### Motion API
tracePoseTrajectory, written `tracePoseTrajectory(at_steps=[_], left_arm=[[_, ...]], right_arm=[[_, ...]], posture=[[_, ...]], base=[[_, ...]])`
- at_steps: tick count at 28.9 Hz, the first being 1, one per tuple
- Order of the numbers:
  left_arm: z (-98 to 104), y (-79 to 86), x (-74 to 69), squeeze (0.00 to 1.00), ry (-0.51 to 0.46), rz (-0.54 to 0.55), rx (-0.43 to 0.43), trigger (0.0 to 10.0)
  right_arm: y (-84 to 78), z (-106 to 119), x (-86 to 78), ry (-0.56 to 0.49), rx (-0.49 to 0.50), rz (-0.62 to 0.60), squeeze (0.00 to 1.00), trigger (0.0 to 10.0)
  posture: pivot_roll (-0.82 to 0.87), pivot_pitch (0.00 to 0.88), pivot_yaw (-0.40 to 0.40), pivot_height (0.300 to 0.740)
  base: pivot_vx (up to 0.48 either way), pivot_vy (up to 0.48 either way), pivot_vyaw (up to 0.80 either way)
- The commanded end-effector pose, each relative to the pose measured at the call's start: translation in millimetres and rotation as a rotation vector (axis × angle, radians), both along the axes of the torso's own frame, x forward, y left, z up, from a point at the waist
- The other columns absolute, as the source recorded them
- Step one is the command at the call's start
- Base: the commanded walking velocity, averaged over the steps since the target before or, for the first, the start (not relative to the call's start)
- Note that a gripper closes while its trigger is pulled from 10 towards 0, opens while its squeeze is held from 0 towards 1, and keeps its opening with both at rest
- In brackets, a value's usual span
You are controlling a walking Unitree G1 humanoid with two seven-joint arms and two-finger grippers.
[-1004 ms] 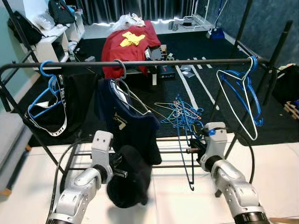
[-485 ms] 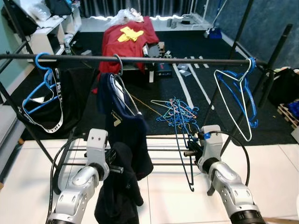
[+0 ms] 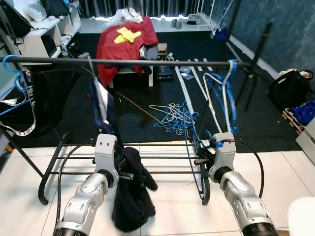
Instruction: Hang hanger
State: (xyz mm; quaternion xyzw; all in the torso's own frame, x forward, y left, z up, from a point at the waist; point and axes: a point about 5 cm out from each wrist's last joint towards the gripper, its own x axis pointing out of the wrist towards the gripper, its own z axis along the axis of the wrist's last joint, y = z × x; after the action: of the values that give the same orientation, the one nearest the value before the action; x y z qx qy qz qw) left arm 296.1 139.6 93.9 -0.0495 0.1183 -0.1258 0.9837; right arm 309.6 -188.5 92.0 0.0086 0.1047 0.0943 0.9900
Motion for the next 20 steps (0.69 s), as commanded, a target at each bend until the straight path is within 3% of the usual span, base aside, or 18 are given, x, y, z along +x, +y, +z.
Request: tracePoseTrajectory(at_steps=[1,3,9,20], left_arm=[[5,-3.5,0.6,0.0,-0.02,-0.025,-0.035,10.0],[5,-3.5,0.6,0.0,-0.02,-0.025,-0.035,10.0],[2,-4.7,0.2,0.0,0.011,-0.032,-0.038,10.0],[10,-11.9,2.2,0.0,-0.085,-0.069,-0.02,10.0]], right_arm=[[-2.8,-4,-1.9,0.008,-0.006,-0.008,0.0,10.0],[-2.8,-4,-1.9,0.008,-0.006,-0.008,0.0,10.0],[-3.6,-3,-1.8,0.002,-0.006,-0.007,0.0,10.0],[0.2,7,0.7,-0.016,0.022,0.033,0.0,10.0]], posture=[[0.0,0.088,0.01,0.74],[0.0,0.088,0.01,0.74],[-0.01,0.088,0.013,0.74],[-0.02,0.086,0.017,0.74]], base=[[0.0,0.0,0.0],[0.0,0.0,0.0],[0.0,0.462,0.0],[0.0,0.0,0.0]])
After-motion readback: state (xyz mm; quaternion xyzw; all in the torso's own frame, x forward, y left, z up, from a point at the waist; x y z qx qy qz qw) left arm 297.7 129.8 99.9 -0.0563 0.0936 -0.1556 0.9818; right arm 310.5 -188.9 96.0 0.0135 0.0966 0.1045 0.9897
